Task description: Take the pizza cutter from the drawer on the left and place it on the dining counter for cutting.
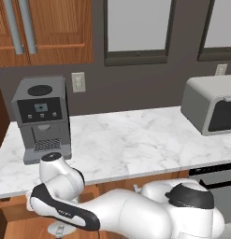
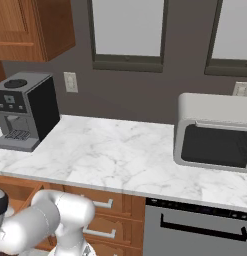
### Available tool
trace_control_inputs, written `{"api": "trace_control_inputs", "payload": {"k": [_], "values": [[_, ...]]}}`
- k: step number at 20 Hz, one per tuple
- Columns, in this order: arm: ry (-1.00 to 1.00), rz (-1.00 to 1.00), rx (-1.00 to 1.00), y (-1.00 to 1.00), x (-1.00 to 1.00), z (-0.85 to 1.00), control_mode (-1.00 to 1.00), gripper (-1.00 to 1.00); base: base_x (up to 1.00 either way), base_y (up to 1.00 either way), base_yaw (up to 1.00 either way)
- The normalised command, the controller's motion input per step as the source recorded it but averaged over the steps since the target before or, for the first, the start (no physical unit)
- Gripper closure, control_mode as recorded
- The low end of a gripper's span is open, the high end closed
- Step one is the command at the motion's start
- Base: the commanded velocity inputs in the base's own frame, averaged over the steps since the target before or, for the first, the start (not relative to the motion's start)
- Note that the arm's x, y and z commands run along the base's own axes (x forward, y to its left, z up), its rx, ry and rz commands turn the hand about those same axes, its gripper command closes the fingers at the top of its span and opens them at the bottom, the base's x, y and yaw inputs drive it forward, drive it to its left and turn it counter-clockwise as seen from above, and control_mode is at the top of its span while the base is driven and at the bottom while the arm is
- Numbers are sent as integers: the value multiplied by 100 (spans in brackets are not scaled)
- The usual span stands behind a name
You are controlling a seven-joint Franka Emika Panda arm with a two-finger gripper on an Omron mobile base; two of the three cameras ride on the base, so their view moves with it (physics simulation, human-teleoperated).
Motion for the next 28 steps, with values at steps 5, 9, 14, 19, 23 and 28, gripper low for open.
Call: {"api": "trace_control_inputs", "payload": {"k": [5, 9, 14, 19, 23, 28], "values": [[4, 0, 0, 16, 0, -5, -100, -100, 0, 0, 0], [0, 0, 0, 8, 0, -19, -100, -100, 0, 0, 0], [0, 0, 0, 0, 0, -16, -100, -100, 0, 0, 0], [0, 0, 0, 0, 0, -22, -100, -100, 0, 0, 0], [-4, 0, 0, 0, 0, -32, -100, -100, 0, 0, 0], [-10, 0, 0, 0, -10, -32, -100, -100, 0, 0, 0]]}}
